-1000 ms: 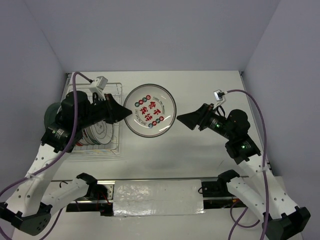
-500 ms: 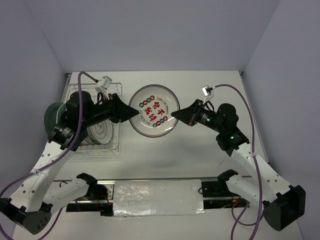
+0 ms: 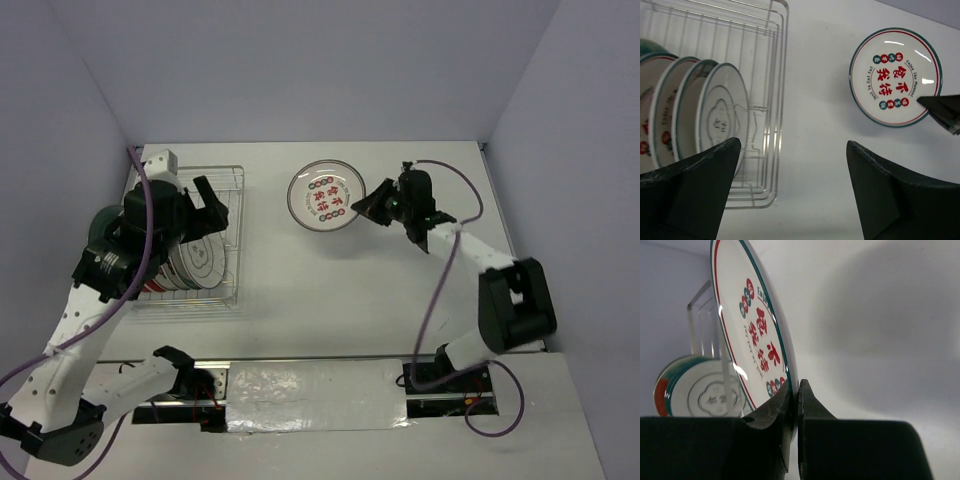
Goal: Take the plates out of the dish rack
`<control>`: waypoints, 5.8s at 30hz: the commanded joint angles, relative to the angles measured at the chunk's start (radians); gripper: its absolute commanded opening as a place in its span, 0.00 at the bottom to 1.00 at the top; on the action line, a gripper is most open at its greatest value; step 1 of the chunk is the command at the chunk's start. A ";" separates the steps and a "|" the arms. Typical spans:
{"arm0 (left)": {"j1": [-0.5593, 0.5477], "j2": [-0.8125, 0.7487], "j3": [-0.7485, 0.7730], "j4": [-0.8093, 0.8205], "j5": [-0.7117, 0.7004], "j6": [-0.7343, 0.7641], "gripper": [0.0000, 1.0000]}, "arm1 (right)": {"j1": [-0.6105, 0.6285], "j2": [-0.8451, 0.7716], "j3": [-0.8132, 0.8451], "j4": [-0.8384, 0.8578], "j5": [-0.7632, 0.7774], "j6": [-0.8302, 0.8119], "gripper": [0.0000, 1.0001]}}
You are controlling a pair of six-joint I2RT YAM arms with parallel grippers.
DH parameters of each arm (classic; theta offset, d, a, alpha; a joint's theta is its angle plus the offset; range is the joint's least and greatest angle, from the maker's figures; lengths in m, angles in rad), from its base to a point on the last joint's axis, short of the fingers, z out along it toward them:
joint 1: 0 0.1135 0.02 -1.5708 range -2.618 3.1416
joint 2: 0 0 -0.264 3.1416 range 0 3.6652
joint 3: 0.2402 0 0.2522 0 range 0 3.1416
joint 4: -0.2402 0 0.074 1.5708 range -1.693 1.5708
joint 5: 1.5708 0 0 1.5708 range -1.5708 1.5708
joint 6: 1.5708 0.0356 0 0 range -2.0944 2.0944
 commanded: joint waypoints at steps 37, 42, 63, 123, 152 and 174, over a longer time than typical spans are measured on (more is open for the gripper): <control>0.042 0.179 -0.098 -0.111 -0.329 0.106 0.65 | 0.139 -0.249 0.067 -0.402 0.356 -0.319 1.00; 0.099 0.210 -0.147 -0.087 -0.332 0.120 0.64 | 0.196 -0.385 -0.053 -0.367 0.315 -0.290 1.00; 0.113 0.210 -0.017 -0.120 -0.293 0.189 0.10 | 0.253 -0.487 -0.111 -0.369 0.329 -0.238 1.00; 0.111 -0.234 0.011 -0.171 -0.082 0.209 0.99 | -0.011 0.691 0.746 -0.085 -0.188 -0.068 0.22; 0.113 -0.157 -0.051 -0.236 -0.135 0.201 1.00 | 0.192 0.806 1.102 -0.954 0.505 -0.526 1.00; 0.123 0.076 -0.149 -0.130 -0.309 0.138 0.78 | 0.302 0.060 0.432 -0.597 0.333 -0.548 1.00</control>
